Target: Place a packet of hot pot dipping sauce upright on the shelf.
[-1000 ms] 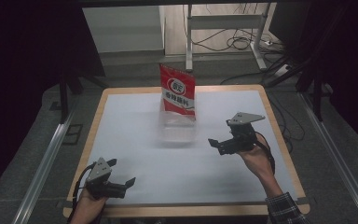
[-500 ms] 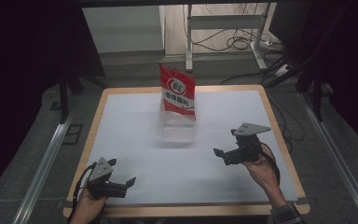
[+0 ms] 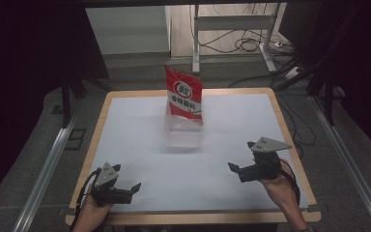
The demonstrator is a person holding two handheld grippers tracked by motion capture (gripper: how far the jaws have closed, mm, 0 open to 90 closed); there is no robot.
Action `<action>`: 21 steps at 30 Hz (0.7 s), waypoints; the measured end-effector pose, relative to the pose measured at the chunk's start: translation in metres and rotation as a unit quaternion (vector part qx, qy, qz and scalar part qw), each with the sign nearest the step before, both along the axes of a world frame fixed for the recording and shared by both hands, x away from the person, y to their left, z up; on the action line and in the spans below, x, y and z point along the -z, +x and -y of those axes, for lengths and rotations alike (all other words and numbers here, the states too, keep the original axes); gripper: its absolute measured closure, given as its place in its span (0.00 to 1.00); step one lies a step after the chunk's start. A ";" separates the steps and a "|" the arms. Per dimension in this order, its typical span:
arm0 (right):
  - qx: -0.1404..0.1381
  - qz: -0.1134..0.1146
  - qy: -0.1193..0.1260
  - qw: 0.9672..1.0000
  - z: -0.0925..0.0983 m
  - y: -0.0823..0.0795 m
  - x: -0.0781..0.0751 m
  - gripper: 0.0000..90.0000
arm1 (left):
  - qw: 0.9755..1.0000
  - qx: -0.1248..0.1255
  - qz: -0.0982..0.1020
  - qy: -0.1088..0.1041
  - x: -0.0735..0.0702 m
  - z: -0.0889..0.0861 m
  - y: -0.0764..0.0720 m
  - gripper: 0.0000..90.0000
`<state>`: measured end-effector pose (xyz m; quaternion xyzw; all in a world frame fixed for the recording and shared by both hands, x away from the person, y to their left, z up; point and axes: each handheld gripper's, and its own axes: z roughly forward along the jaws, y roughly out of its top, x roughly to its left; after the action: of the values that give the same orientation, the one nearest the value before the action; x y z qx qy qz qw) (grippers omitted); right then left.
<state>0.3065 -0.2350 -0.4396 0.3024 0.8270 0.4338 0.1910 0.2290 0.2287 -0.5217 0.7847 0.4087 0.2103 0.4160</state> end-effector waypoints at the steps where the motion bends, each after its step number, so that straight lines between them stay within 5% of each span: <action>1: 0.001 0.001 0.000 1.000 0.002 -0.002 0.000 0.00 | 1.000 0.000 0.000 0.000 0.000 0.000 0.000 0.01; 21: 0.042 0.008 0.001 0.999 0.035 -0.045 0.016 0.00 | 1.000 -0.005 -0.003 0.016 0.000 0.003 0.001 0.02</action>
<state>0.2614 -0.2696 -0.4552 0.3334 0.8117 0.4285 0.2154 0.2295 0.2255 -0.5220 0.7900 0.4100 0.2168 0.4011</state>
